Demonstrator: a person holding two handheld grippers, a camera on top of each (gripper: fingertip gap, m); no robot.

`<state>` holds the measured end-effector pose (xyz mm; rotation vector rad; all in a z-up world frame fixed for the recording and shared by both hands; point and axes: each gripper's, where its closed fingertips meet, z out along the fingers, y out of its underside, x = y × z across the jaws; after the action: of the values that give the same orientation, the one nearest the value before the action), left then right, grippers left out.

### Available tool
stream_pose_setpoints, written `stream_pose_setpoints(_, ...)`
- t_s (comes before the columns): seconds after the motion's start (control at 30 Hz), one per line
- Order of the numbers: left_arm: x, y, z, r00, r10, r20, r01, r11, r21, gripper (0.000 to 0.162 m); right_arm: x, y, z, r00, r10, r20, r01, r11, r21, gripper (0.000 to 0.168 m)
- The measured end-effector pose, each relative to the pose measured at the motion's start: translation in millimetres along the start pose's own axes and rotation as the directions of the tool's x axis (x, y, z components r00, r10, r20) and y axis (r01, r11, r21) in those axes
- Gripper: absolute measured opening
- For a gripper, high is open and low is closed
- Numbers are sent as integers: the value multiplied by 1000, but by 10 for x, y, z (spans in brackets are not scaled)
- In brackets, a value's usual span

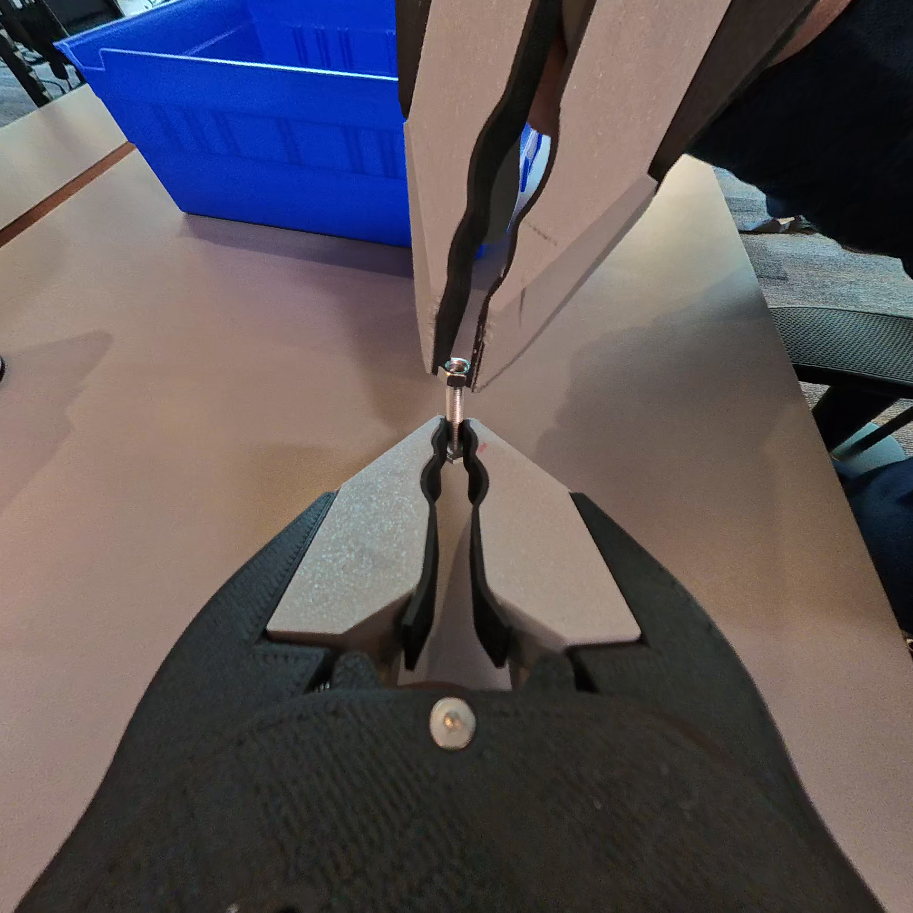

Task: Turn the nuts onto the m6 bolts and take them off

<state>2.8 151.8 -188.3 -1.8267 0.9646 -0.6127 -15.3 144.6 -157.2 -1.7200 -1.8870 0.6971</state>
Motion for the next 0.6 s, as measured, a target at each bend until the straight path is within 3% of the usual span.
stream_pose_setpoints(0.27,-6,-9,-6,1000,-9,-3,9,1000,8,4,31,-62,-83,1000,25,-5,-24,998,61,23)
stream_pose_setpoints(0.43,14,-67,-35,998,-43,-35,44,998,47,4,-15,-176,-233,997,54,53,-67,957,282,29)
stream_pose_setpoints(0.6,17,-94,-51,996,-69,-58,73,995,71,4,-43,-121,-238,996,35,82,-66,905,421,20)
